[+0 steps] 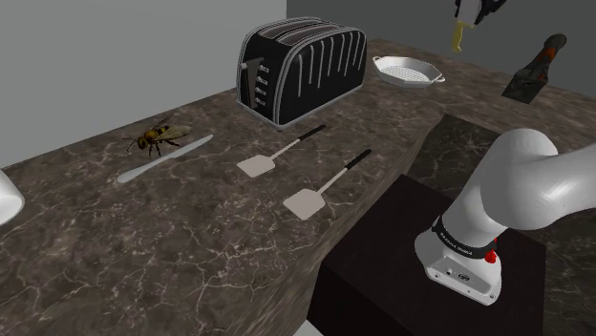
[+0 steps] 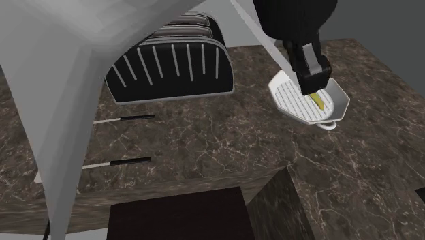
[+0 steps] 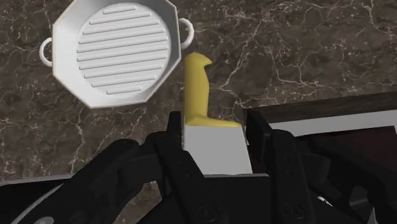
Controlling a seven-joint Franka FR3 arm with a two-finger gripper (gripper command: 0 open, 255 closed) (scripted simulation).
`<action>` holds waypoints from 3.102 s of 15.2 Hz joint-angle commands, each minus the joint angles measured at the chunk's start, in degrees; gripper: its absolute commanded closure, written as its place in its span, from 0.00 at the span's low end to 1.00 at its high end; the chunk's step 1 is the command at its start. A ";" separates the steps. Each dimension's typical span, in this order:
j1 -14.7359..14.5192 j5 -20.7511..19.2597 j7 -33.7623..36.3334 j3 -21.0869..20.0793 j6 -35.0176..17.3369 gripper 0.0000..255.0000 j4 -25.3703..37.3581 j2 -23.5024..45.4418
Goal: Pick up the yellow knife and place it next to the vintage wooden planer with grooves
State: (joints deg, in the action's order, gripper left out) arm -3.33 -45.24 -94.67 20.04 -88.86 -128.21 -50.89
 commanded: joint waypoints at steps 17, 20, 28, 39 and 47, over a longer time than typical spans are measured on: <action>5.66 -13.77 -23.62 18.15 -2.43 1.00 4.85 -11.46; 5.55 -15.69 -27.57 21.47 -3.13 1.00 7.64 -11.90; 3.01 -19.83 -38.06 30.46 -5.04 1.00 17.87 -11.72; -7.17 -23.47 -53.21 43.19 -6.44 1.00 39.66 -10.13; -24.75 -25.96 -68.66 54.38 -4.69 1.00 69.37 -9.08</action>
State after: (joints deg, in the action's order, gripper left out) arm -23.56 -70.78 -159.87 72.22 -94.32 -66.06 -60.46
